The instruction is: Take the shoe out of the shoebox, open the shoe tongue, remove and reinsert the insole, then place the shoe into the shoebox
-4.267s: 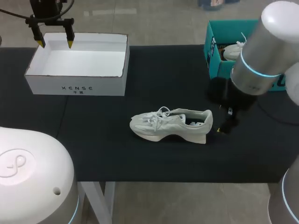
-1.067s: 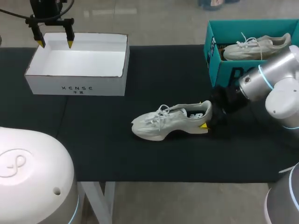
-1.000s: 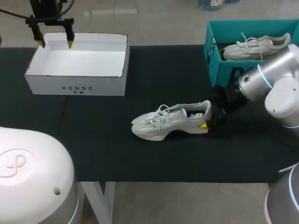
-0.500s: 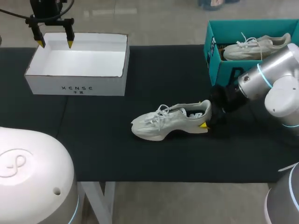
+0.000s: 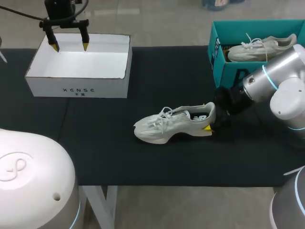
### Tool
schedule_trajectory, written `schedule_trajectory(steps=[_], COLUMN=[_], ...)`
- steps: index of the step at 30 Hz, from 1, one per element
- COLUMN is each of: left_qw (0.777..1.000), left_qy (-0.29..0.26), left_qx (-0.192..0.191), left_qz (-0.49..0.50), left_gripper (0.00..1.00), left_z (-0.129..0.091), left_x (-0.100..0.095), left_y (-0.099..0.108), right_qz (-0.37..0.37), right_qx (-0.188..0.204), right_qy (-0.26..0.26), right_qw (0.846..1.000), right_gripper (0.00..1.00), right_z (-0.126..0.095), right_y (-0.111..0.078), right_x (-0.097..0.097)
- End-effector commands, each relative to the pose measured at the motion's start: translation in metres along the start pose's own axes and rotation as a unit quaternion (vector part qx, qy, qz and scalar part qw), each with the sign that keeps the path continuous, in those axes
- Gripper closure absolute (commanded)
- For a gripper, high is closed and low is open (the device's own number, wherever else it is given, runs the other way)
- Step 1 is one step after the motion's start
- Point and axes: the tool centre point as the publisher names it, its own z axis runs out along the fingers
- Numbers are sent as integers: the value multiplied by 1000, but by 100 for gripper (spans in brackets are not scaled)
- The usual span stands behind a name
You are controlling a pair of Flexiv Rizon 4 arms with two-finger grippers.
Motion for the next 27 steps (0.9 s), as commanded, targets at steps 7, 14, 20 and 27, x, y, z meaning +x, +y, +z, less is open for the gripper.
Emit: schedule_trajectory(steps=[7, 14, 20, 27], left_qw=[998, 996, 996, 999], left_qy=[-40, -91, -85, -48], left_qx=[11, 2, -2, -5], left_qz=[-46, -19, -9, 7], left_gripper=[0, 0, 0, 0], left_z=[21, 33, 59, 76], left_x=[78, 140, 185, 204], left_y=[41, 65, 88, 111], right_qz=[0, 0, 0, 0], right_qx=[2, 2, 2, 2], right_qy=[0, 0, 0, 0], right_qw=[1000, 1000, 1000, 1000], right_gripper=[100, 100, 100, 100], right_z=[1, 1, 1, 1], right_y=[0, 0, 0, 0], right_x=[-1, -1, -1, -1])
